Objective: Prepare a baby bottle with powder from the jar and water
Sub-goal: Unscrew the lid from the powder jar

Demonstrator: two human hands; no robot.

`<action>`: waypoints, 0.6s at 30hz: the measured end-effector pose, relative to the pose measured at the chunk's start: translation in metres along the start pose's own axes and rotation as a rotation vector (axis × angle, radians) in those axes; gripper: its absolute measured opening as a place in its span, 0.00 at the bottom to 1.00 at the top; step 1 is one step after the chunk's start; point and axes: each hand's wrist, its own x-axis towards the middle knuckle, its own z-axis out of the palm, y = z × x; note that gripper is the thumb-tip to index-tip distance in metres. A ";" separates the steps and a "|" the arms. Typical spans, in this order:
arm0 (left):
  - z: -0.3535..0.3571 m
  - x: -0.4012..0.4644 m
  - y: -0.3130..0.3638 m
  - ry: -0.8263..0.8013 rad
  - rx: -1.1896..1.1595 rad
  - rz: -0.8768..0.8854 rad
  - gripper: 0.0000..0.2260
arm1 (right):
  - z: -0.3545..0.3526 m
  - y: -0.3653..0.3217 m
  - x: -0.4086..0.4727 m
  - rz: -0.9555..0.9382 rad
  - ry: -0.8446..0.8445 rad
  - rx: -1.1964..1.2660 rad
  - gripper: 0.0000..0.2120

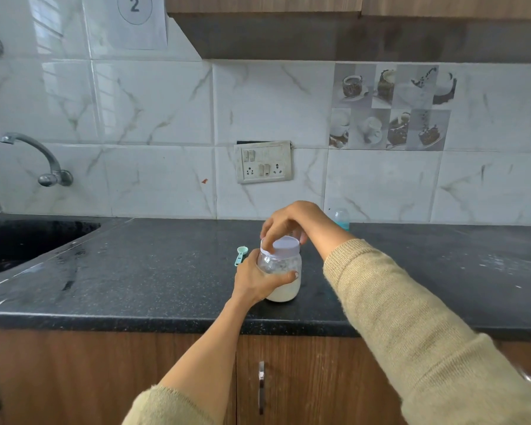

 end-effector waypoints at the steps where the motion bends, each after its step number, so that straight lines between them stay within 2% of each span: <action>1: 0.000 0.000 -0.001 0.002 -0.003 -0.002 0.30 | -0.001 -0.002 0.001 -0.013 -0.036 0.019 0.32; 4: 0.000 0.001 -0.003 0.002 -0.007 -0.005 0.33 | -0.002 0.002 0.039 0.010 0.015 0.064 0.53; 5: 0.000 0.001 -0.003 0.003 -0.007 -0.008 0.34 | -0.002 0.002 0.041 0.021 0.035 0.065 0.57; 10: 0.000 0.001 -0.002 -0.011 -0.001 -0.006 0.33 | 0.000 0.008 0.009 0.076 0.039 0.007 0.43; 14: -0.001 0.001 -0.003 -0.009 0.007 0.001 0.28 | 0.001 0.009 0.005 -0.027 -0.026 -0.012 0.32; 16: -0.001 0.002 -0.002 -0.010 0.017 0.001 0.28 | -0.002 0.010 0.005 -0.077 -0.062 0.040 0.32; 18: -0.001 0.002 -0.002 -0.011 0.028 -0.004 0.31 | -0.001 0.008 0.006 -0.075 -0.064 0.056 0.38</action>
